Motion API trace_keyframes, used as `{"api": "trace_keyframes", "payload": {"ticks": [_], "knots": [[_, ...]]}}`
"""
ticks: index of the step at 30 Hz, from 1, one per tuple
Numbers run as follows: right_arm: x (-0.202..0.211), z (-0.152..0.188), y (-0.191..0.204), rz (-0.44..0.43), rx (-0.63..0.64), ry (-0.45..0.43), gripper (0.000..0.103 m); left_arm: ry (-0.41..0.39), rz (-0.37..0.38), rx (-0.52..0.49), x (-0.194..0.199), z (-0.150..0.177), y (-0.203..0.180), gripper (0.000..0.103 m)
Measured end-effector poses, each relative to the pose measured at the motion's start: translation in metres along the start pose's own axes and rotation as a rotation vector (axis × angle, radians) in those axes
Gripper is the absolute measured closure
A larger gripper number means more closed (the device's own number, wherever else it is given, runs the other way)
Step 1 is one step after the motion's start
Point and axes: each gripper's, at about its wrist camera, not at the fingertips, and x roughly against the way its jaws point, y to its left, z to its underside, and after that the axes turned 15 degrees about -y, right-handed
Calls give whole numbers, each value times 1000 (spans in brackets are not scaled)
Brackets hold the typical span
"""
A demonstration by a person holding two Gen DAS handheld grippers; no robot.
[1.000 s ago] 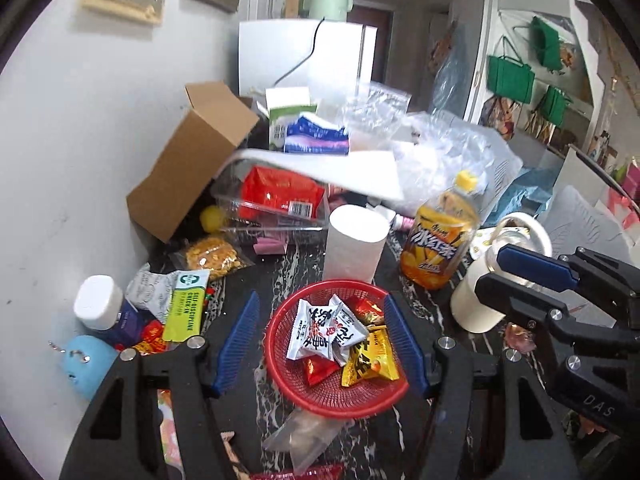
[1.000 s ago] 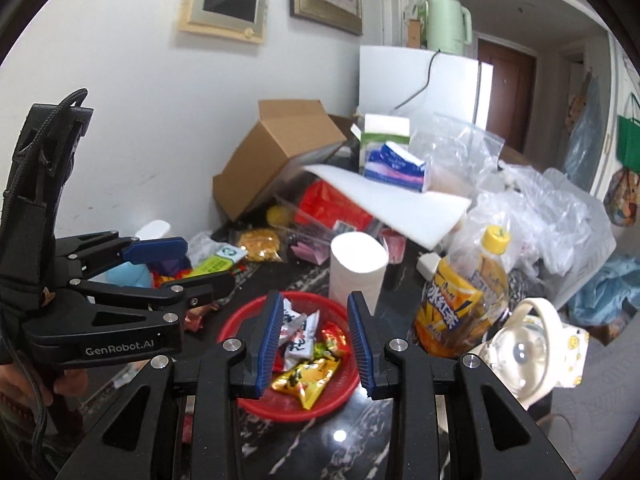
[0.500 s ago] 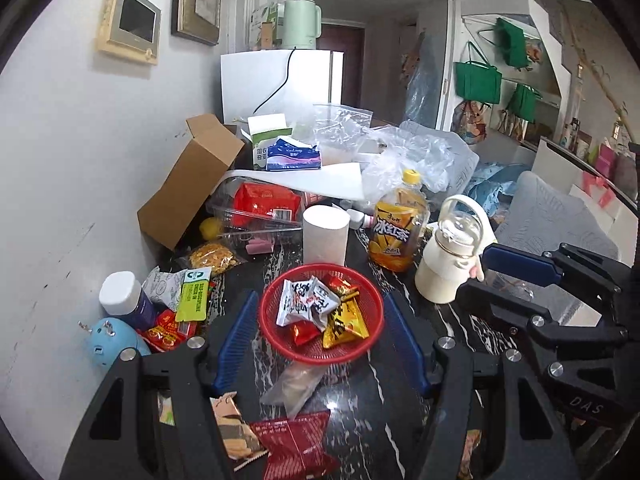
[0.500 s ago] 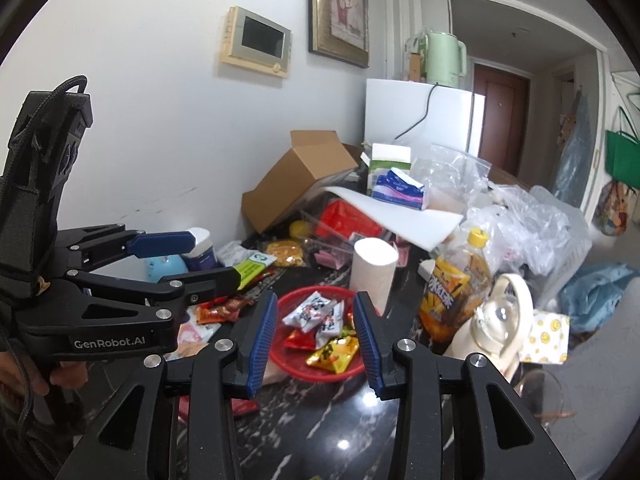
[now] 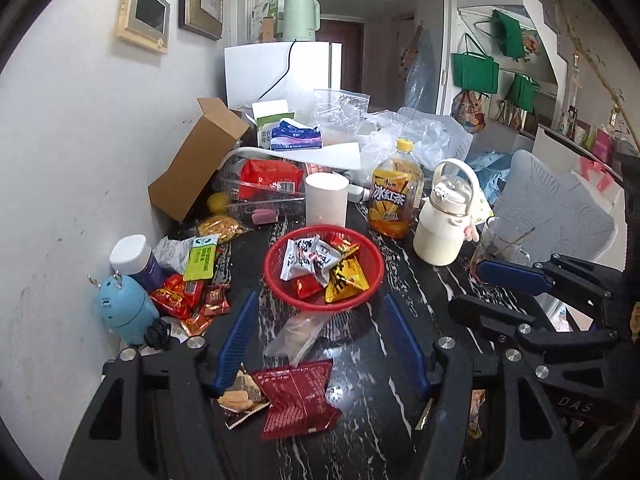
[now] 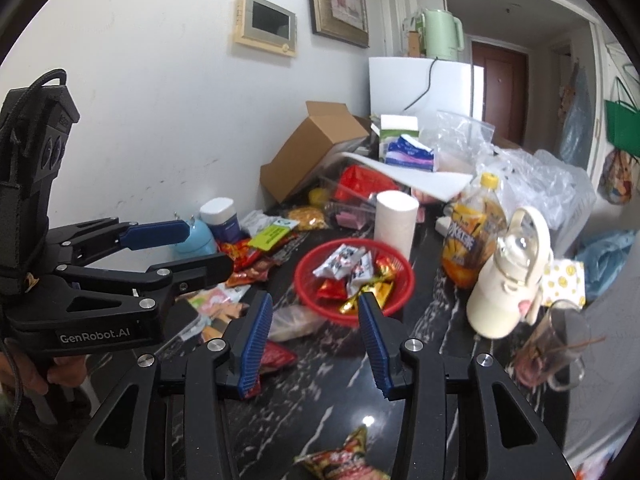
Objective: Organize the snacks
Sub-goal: 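Lift both grippers away from the basket back over the table, then grasp the cereal bag with the right gripper while the left approaches the clear zip bag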
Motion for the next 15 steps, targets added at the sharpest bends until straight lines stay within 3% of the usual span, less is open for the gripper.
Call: {"api": "trace_keyframes", "payload": {"ticks": [15], "knots": [[-6, 65, -3, -27, -62, 131, 55, 104, 124, 33, -16, 62, -11, 39]]}}
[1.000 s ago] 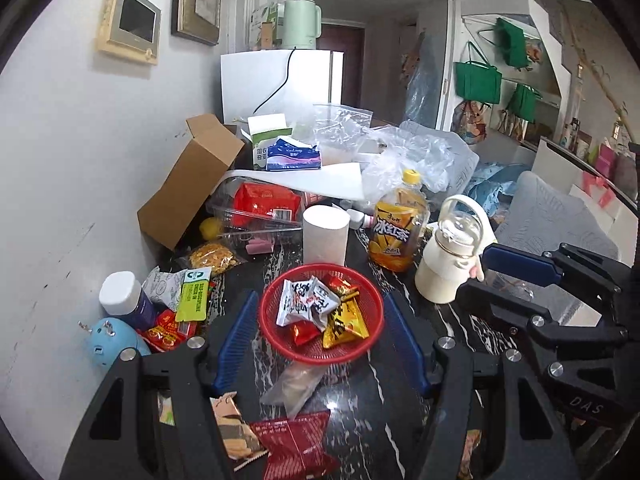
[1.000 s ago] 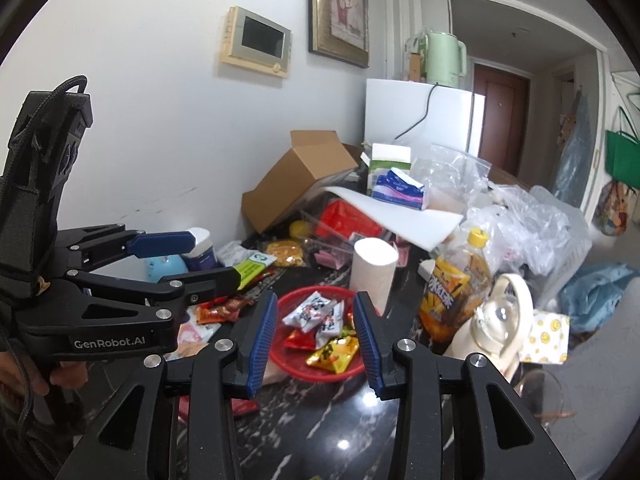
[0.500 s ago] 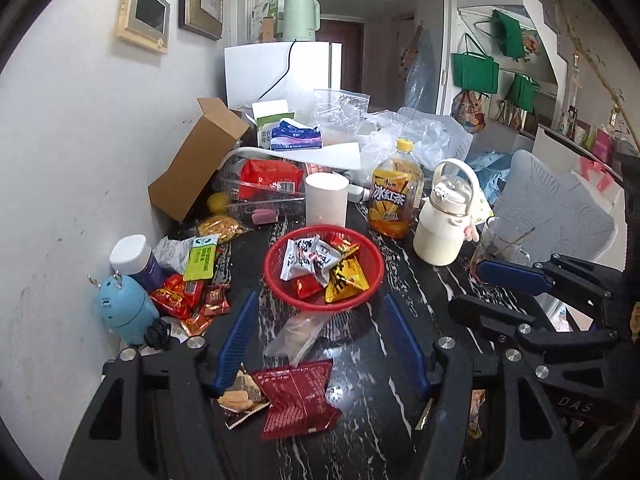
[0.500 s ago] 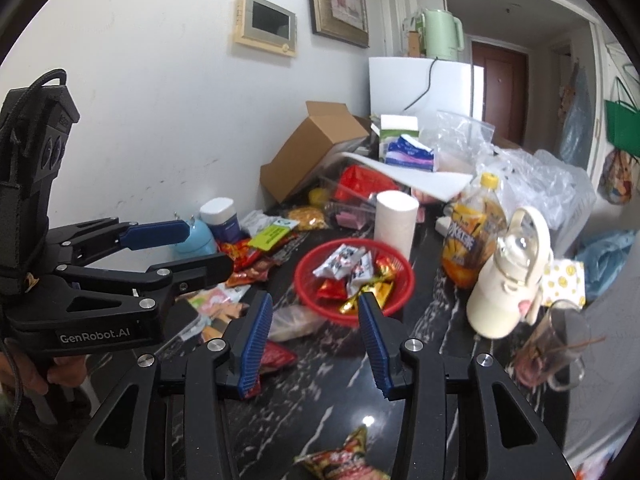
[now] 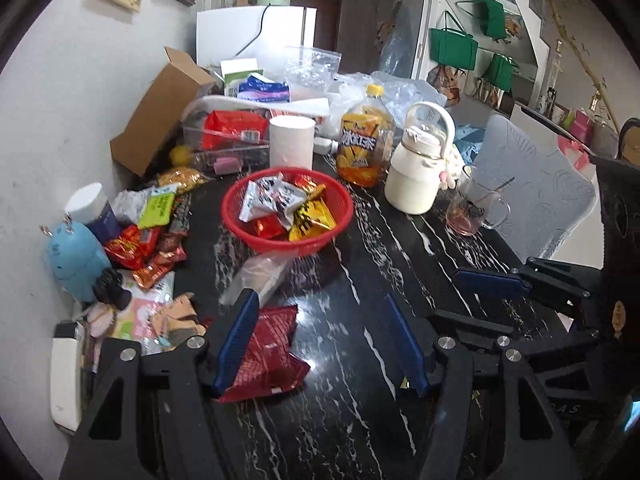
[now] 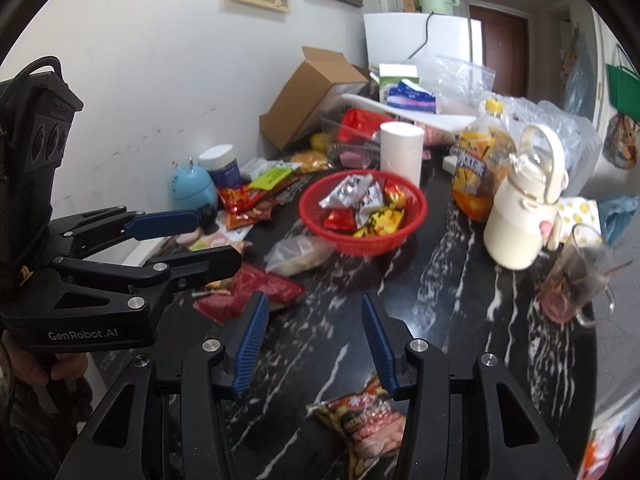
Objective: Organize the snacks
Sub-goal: 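Grasp the cereal bag with the right gripper while the left approaches the clear zip bag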
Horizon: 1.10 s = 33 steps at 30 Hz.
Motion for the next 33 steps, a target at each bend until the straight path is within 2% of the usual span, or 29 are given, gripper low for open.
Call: {"api": "trace_keyframes", "payload": {"ticks": [5, 9, 11, 13, 19, 25, 26, 27, 28, 29, 33], "knots": [[-7, 20, -9, -1, -28, 58, 53, 45, 57, 32, -15, 16, -3, 39], [-6, 32, -15, -1, -32, 93, 36, 71, 73, 22, -25, 23, -9, 39], [-6, 38, -18, -2, -36, 112, 33, 86, 75, 24, -31, 25, -11, 39], [-10, 45, -22, 2, -38, 148, 23, 100, 81, 32, -37, 27, -11, 39], [-28, 62, -34, 32, -58, 270, 22, 108, 63, 31, -45, 27, -10, 39], [-50, 79, -47, 45, -80, 376, 22, 107, 7, 32, -51, 24, 3, 39], [-54, 81, -47, 35, -79, 390, 22, 107, 1, 36, -53, 24, 5, 39], [-58, 82, -46, 27, -81, 394, 27, 108, -6, 41, -54, 24, 8, 39], [-61, 83, -46, 19, -79, 393, 44, 110, -11, 44, -55, 24, 11, 39], [-63, 83, -45, 12, -75, 390, 49, 111, -19, 47, -57, 24, 15, 39], [-71, 72, -44, -17, -88, 349, 57, 116, -27, 77, -65, 22, 28, 39]]}}
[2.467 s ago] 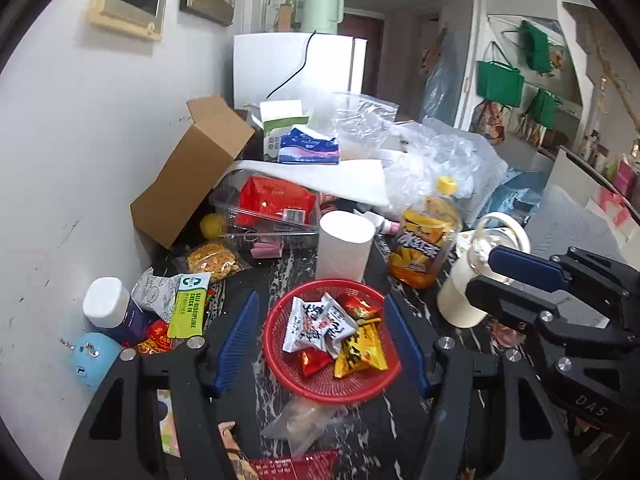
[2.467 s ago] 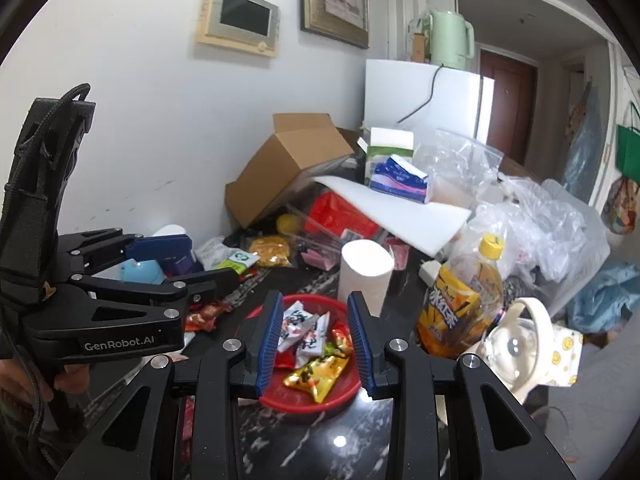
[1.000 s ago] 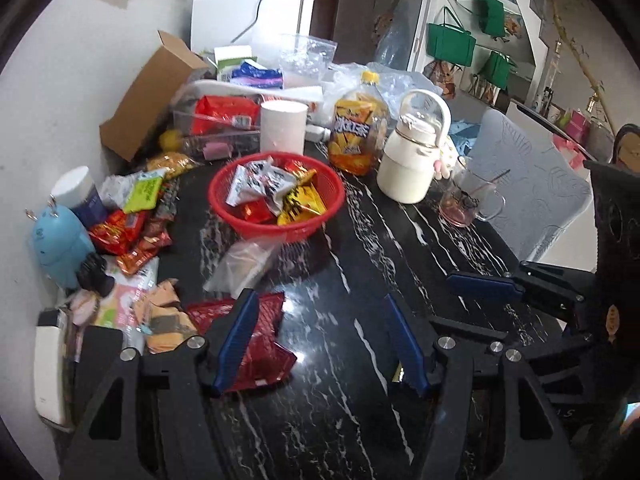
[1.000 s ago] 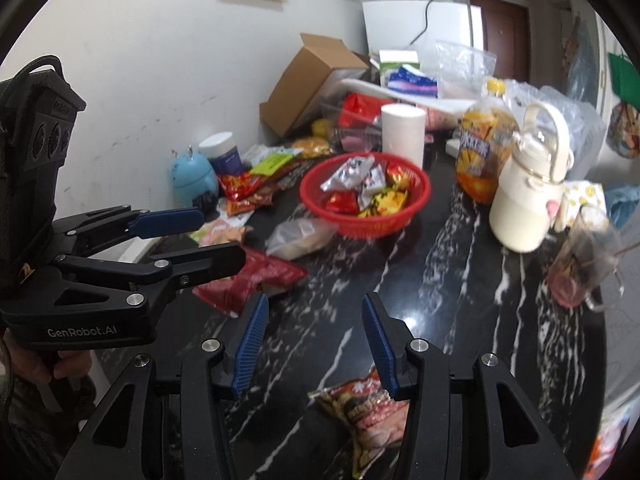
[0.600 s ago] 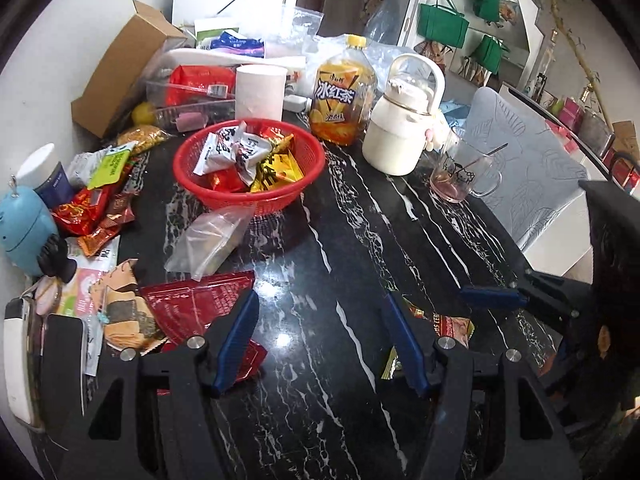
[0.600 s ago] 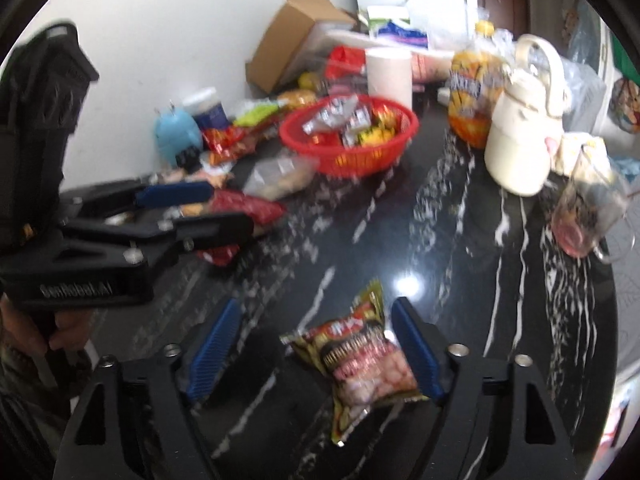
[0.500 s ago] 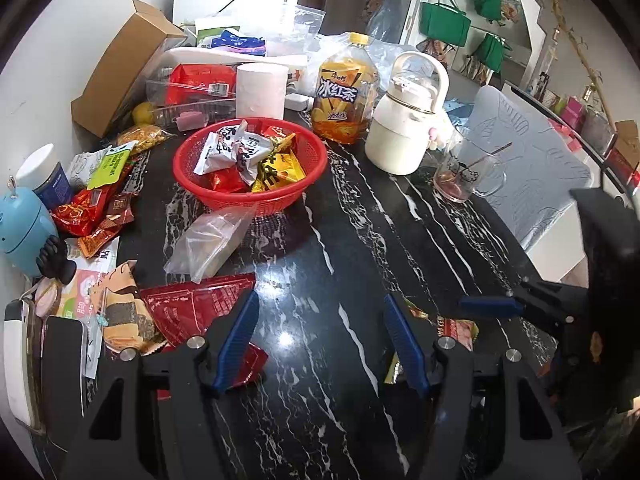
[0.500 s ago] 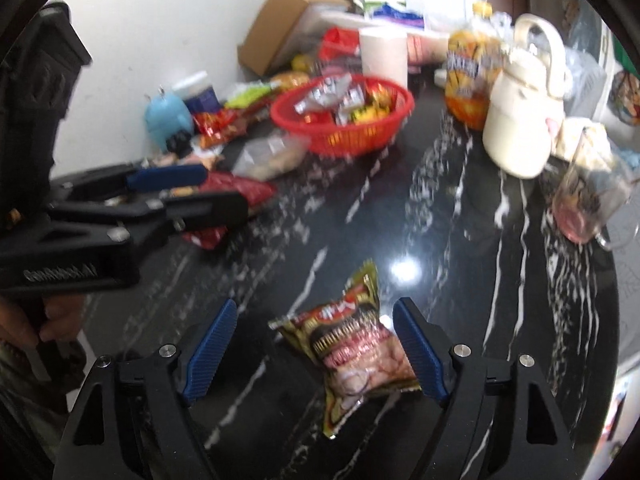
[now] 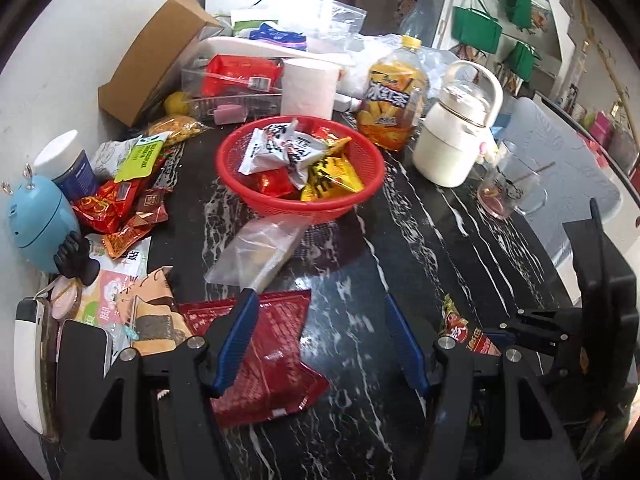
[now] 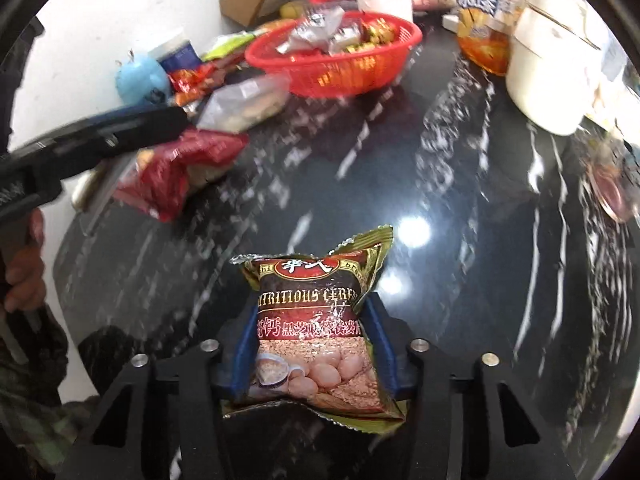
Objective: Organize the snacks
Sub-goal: 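Grasp the cereal bag with the right gripper while the left approaches the clear zip bag, then grasp the clear zip bag with the left gripper while the right holds the cereal bag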
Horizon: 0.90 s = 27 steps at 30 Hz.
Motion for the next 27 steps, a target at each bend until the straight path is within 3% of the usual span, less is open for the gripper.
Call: {"api": "trace_keyframes", "payload": {"ticks": [5, 16, 20, 27], "knots": [[-9, -23, -1, 14, -4, -37, 60, 1, -27, 33, -14, -8, 18, 39], [-47, -64, -16, -4, 13, -24, 59, 56, -48, 56, -69, -20, 47, 39], [-51, -68, -21, 2, 14, -24, 58, 106, -20, 73, -89, -16, 50, 39], [-54, -66, -29, -2, -5, -20, 56, 178, -39, 42, -108, -10, 47, 39]]}}
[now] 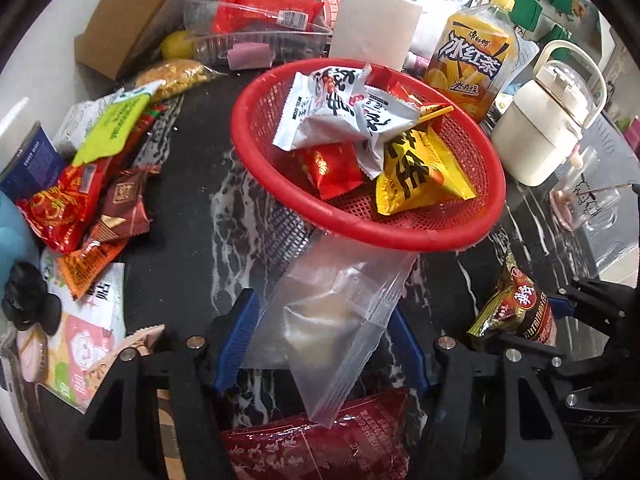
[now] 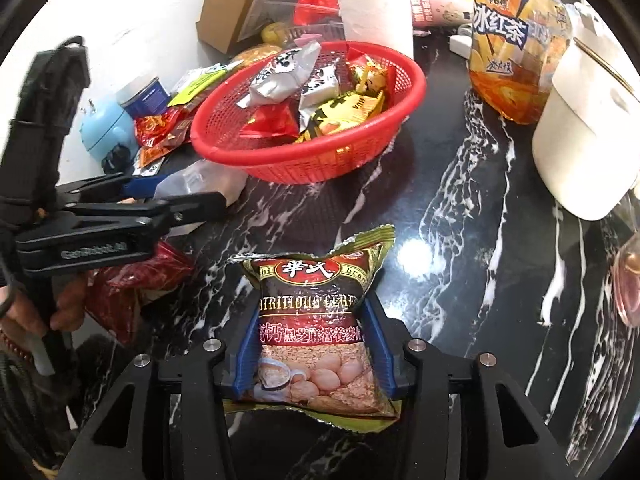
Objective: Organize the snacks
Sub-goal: 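Grasp the clear zip bag with the left gripper while the right holds the cereal bag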
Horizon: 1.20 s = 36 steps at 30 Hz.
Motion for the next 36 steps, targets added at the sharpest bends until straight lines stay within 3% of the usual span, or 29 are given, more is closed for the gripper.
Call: {"api": "trace_keyframes", "payload": {"ticks": [5, 28, 36], "knots": [[4, 3, 0, 13, 2, -7, 56, -24, 2, -32, 9, 4, -7, 55], [75, 67, -12, 79, -71, -27, 56, 71, 182, -140, 52, 56, -87, 56], [88, 86, -9, 91, -65, -22, 51, 79, 140, -202, 49, 67, -104, 54]]}}
